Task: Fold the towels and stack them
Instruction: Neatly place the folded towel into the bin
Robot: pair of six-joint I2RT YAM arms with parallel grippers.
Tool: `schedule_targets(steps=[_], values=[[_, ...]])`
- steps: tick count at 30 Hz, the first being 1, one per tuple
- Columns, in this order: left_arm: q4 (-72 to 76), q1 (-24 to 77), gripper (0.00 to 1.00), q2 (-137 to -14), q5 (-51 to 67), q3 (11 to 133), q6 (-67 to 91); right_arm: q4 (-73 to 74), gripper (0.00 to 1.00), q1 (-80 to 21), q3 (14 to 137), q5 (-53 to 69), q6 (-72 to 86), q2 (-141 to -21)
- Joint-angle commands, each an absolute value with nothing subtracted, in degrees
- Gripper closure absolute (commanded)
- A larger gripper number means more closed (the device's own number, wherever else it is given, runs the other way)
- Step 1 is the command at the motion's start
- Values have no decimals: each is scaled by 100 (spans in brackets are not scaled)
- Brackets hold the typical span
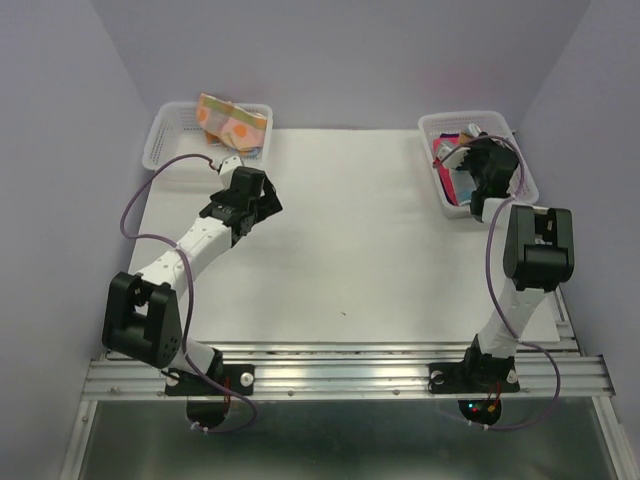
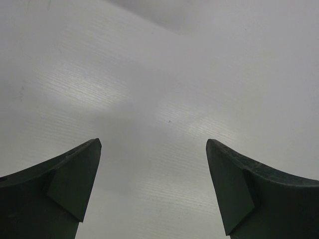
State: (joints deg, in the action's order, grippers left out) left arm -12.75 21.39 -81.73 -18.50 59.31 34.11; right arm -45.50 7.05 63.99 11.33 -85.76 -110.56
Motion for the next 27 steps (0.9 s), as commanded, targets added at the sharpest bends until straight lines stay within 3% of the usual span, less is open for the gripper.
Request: schedule_targets(steps=[1,14,17,19,22,23,27], values=[[-1257,2083,1,-8279,-1969,6231,3366,-5317,99,677,6899,1099,-8402,-11135],[-1283,2048,1,-8560,-1854,6407,3287,-5054,98,677,7031,1318,-8473,-11461],[-1318,2048,1,-8613,-1820,6468,3261,-5097,92,677,7101,1318,-8403,-11584],[-1318,2048,1,-8657,-1802,6512,3243,-5176,56,677,7171,1292,-8254,-11663],[-1336,2048,1,-8701,-1776,6600,3226,-5177,29,677,7251,1213,-8122,-11707],[-1336,2048,1,-8710,-1767,6635,3226,-5194,0,677,7286,1204,-7999,-11716],[-1336,2048,1,-8728,-1758,6767,3191,-5484,0,677,7216,1152,-7613,-11654]])
